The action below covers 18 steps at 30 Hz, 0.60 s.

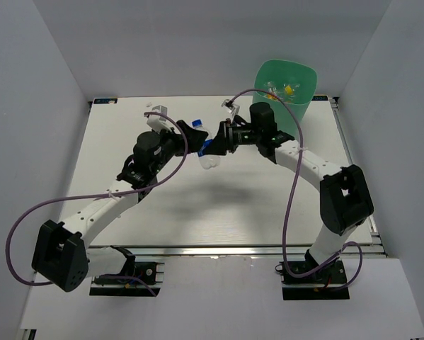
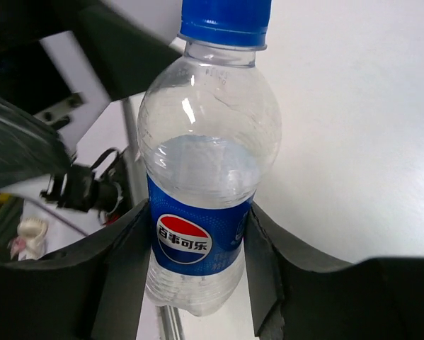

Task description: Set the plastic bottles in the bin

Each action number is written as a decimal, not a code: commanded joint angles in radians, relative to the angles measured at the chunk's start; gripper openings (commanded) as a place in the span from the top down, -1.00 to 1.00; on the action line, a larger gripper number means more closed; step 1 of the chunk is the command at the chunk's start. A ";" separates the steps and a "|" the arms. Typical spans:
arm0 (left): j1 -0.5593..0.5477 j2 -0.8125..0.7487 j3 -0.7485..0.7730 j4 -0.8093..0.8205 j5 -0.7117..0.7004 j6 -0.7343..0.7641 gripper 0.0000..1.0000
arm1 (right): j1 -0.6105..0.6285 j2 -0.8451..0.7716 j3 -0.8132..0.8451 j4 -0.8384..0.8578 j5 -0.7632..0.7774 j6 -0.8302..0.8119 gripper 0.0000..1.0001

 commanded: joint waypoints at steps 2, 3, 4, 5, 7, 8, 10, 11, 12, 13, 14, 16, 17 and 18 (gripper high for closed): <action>-0.002 -0.083 0.055 -0.111 -0.173 0.009 -0.96 | -0.128 -0.063 0.100 -0.091 0.115 -0.042 0.53; -0.001 -0.091 0.055 -0.137 -0.196 0.011 -0.96 | -0.148 -0.071 0.146 -0.116 0.131 -0.071 0.53; -0.001 -0.108 0.050 -0.148 -0.235 0.012 -0.96 | -0.185 -0.075 0.178 -0.147 0.183 -0.089 0.52; -0.001 -0.114 0.047 -0.156 -0.252 0.016 -0.96 | -0.200 -0.086 0.214 -0.228 0.222 -0.108 0.53; -0.001 -0.122 0.052 -0.208 -0.290 0.020 -0.96 | -0.240 -0.098 0.313 -0.285 0.344 -0.166 0.49; -0.001 -0.122 0.053 -0.226 -0.327 0.023 -0.96 | -0.251 -0.108 0.343 -0.309 0.395 -0.177 0.49; -0.001 -0.119 0.050 -0.271 -0.365 0.029 -0.96 | -0.289 -0.114 0.408 -0.342 0.513 -0.206 0.48; 0.001 -0.116 0.049 -0.304 -0.397 0.028 -0.96 | -0.305 -0.106 0.429 -0.349 0.555 -0.206 0.46; 0.001 -0.113 0.046 -0.312 -0.408 0.026 -0.96 | -0.320 -0.096 0.450 -0.369 0.587 -0.206 0.44; 0.002 -0.109 0.044 -0.319 -0.416 0.026 -0.96 | -0.349 -0.083 0.502 -0.382 0.624 -0.215 0.34; 0.002 -0.108 0.044 -0.331 -0.428 0.026 -0.96 | -0.360 -0.053 0.528 -0.397 0.641 -0.218 0.31; 0.004 -0.102 0.044 -0.342 -0.436 0.023 -0.96 | -0.378 -0.020 0.574 -0.438 0.680 -0.241 0.28; 0.004 -0.100 0.046 -0.343 -0.438 0.023 -0.96 | -0.380 0.010 0.614 -0.452 0.697 -0.264 0.11; 0.004 -0.099 0.046 -0.351 -0.445 0.023 -0.96 | -0.380 0.024 0.631 -0.464 0.710 -0.274 -0.08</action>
